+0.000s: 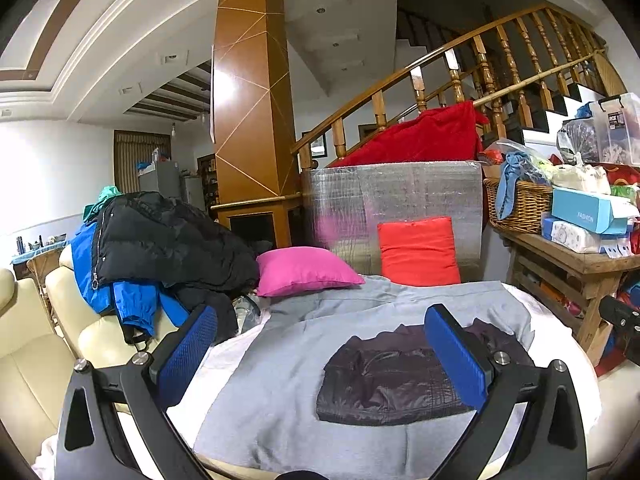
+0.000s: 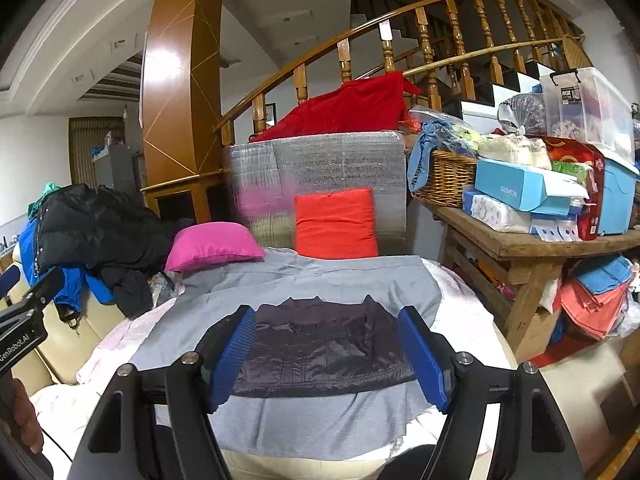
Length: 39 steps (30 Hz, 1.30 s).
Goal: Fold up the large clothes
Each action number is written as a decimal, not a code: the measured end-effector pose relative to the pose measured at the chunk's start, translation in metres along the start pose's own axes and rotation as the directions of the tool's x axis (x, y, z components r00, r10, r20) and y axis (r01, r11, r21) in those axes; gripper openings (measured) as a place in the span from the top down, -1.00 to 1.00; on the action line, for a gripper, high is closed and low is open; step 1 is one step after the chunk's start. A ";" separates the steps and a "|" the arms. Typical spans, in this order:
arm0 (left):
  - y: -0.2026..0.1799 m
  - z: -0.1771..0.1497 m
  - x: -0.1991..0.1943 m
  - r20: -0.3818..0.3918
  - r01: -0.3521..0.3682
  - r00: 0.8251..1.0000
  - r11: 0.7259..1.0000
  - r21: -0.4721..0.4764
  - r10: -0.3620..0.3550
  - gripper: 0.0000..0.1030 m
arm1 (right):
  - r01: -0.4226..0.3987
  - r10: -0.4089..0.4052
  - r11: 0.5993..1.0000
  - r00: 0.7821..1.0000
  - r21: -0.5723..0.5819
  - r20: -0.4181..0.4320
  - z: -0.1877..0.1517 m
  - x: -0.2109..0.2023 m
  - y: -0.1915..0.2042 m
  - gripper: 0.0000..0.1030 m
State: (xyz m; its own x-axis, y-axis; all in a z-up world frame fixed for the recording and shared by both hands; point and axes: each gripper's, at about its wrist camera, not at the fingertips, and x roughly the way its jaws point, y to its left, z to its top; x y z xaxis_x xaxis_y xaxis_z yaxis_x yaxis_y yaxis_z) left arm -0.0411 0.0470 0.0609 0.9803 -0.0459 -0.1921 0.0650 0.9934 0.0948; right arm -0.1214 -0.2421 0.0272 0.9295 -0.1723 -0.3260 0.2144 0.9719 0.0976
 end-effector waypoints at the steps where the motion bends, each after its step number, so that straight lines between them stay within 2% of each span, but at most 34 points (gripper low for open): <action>1: 0.001 0.000 0.000 -0.002 -0.001 1.000 1.000 0.000 0.001 -1.00 | 0.000 0.000 1.000 1.000 -0.001 -0.001 0.000 0.000 0.000 -0.49; 7: 0.005 -0.002 -0.001 -0.002 -0.003 1.000 1.000 -0.010 0.003 -1.00 | 0.005 -0.004 1.000 1.000 0.008 -0.002 0.001 -0.001 -0.001 -0.49; 14: 0.009 -0.006 0.006 -0.029 -0.004 1.000 1.000 -0.027 0.004 -1.00 | 0.057 -0.057 0.998 0.998 -0.023 -0.007 -0.001 0.006 0.004 -0.49; 22: 0.007 -0.013 0.011 -0.061 0.008 0.998 1.000 -0.013 -0.009 -1.00 | 0.131 -0.129 0.990 0.991 -0.043 0.046 -0.003 0.003 0.013 -0.49; 39: 0.018 -0.013 0.006 -0.054 0.018 0.998 0.999 -0.034 -0.020 -1.00 | 0.162 -0.157 0.982 0.986 -0.102 0.048 -0.004 0.003 0.034 -0.49</action>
State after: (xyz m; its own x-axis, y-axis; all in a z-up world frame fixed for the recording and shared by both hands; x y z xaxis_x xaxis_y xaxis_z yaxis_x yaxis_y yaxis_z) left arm -0.0367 0.0657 0.0486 0.9674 -0.0600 -0.2460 0.0764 0.9954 0.0575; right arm -0.1125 -0.2090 0.0259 0.8975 -0.3306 -0.2919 0.3299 0.9425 -0.0531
